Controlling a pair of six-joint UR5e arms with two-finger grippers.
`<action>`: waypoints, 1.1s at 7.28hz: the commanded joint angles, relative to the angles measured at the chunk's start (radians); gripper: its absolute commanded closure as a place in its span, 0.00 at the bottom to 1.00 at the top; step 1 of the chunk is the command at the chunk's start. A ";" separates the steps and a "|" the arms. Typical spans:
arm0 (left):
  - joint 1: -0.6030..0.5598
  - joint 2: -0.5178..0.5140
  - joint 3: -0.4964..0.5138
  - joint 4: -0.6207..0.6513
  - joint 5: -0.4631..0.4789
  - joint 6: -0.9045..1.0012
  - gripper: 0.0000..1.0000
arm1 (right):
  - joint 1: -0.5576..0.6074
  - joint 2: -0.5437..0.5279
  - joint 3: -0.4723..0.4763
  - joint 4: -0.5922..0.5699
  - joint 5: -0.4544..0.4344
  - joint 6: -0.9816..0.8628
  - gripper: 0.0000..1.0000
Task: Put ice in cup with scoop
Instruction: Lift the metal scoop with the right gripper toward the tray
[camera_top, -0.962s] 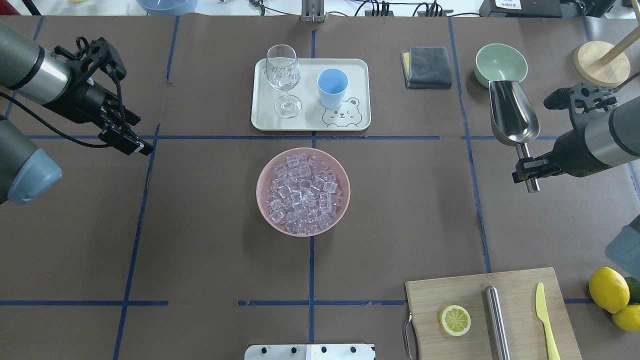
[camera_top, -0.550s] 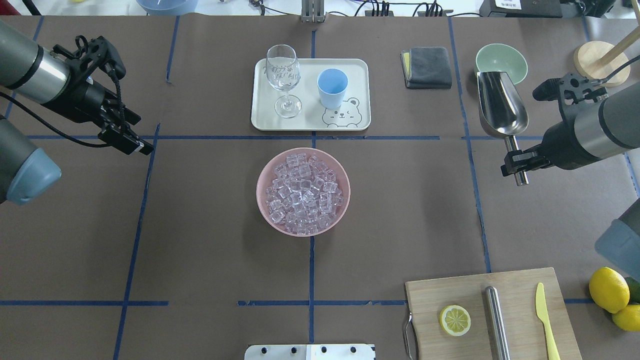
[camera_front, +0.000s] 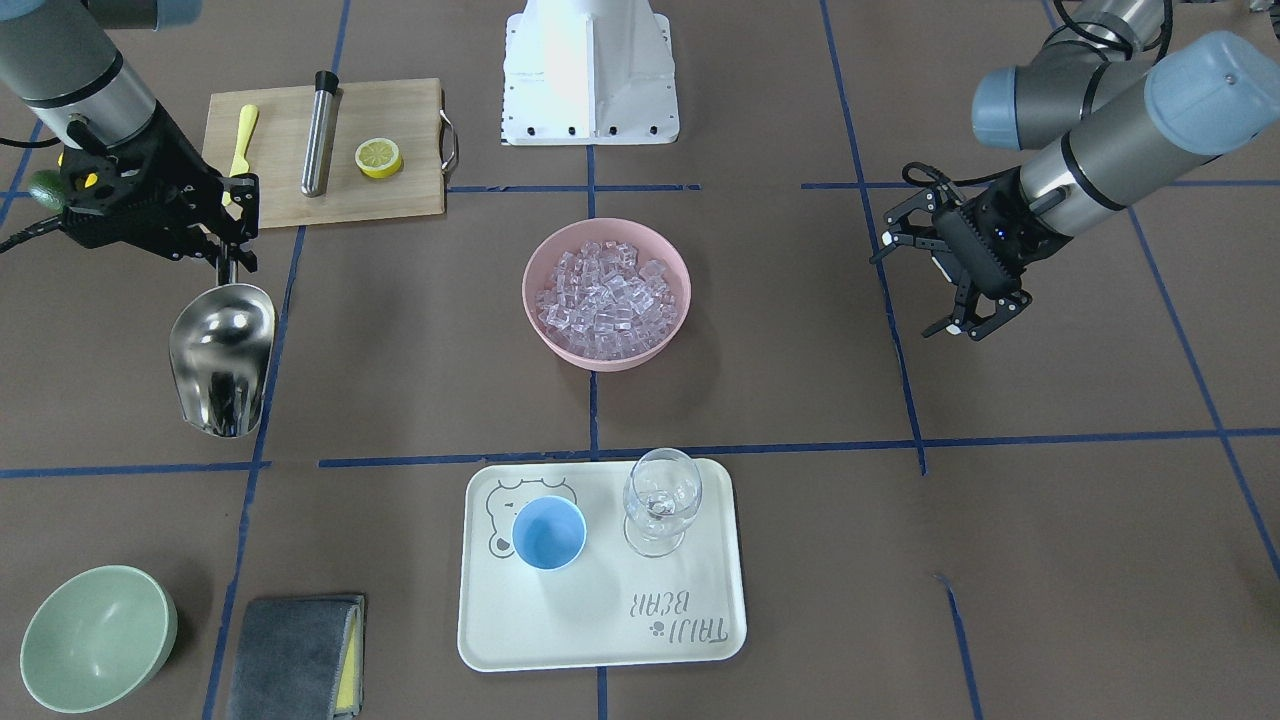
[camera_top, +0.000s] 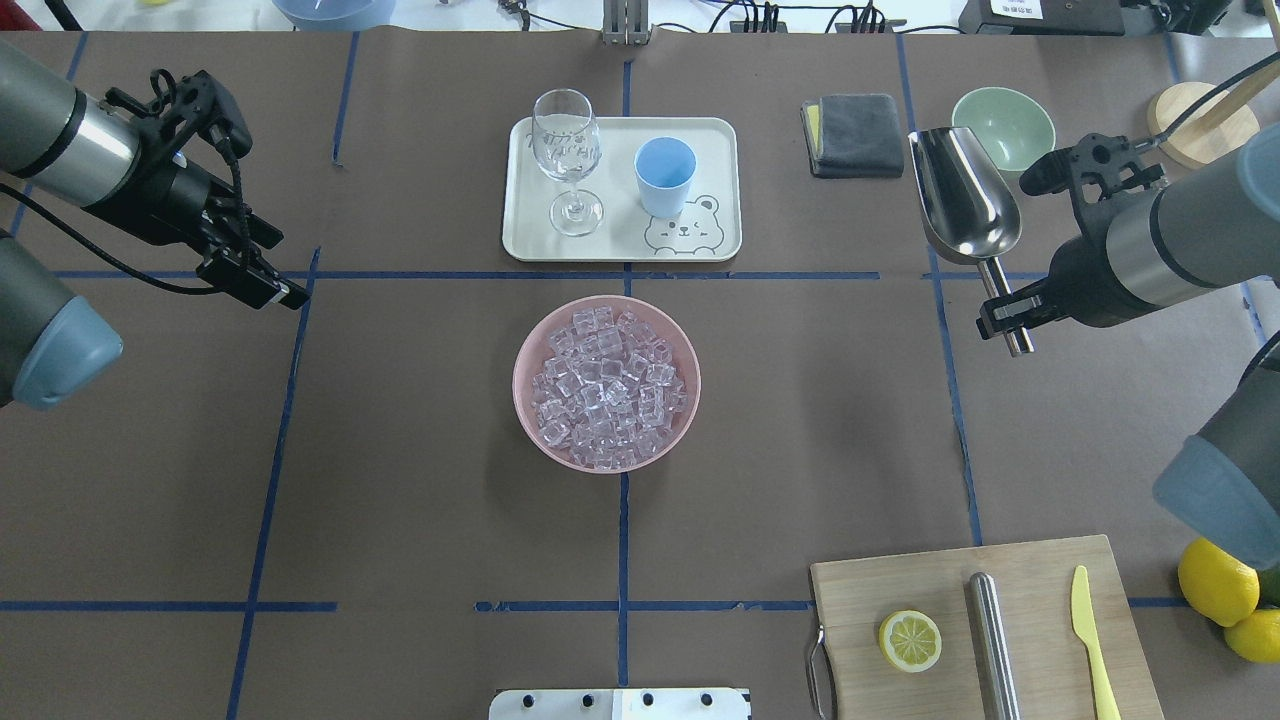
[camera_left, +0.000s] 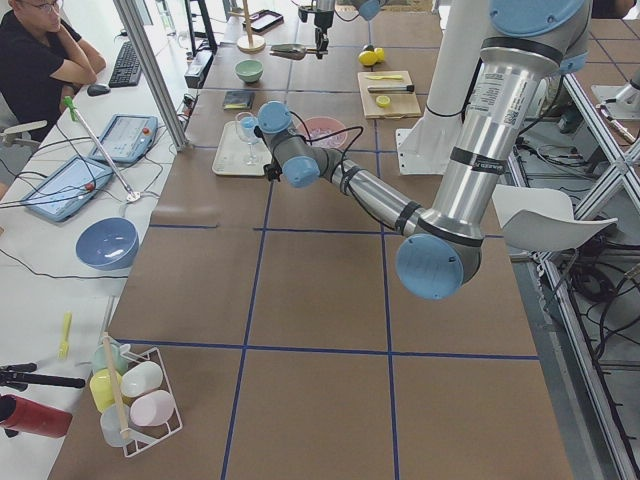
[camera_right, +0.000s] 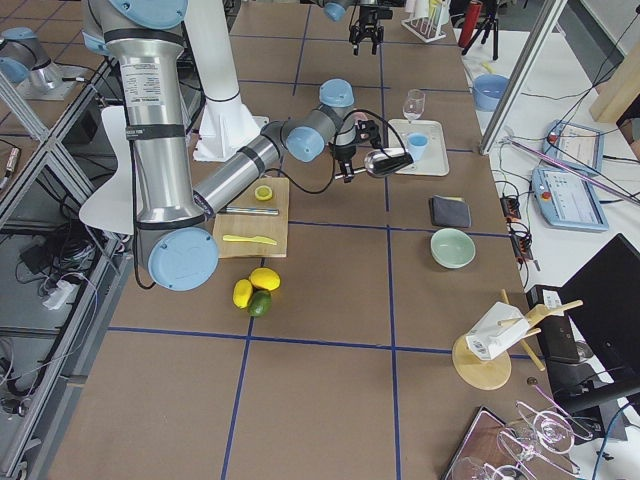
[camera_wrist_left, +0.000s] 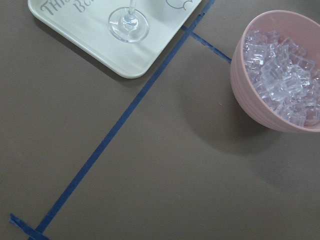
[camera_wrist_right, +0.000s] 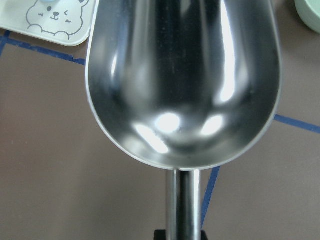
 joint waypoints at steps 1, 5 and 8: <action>0.002 -0.009 0.000 -0.001 0.002 0.004 0.00 | -0.022 0.098 0.009 -0.208 -0.027 -0.114 1.00; 0.003 -0.043 0.013 -0.003 0.001 0.010 0.00 | -0.027 0.366 0.010 -0.630 -0.043 -0.482 1.00; 0.006 -0.069 0.014 -0.003 0.001 0.010 0.00 | 0.023 0.371 0.001 -0.630 -0.027 -0.520 1.00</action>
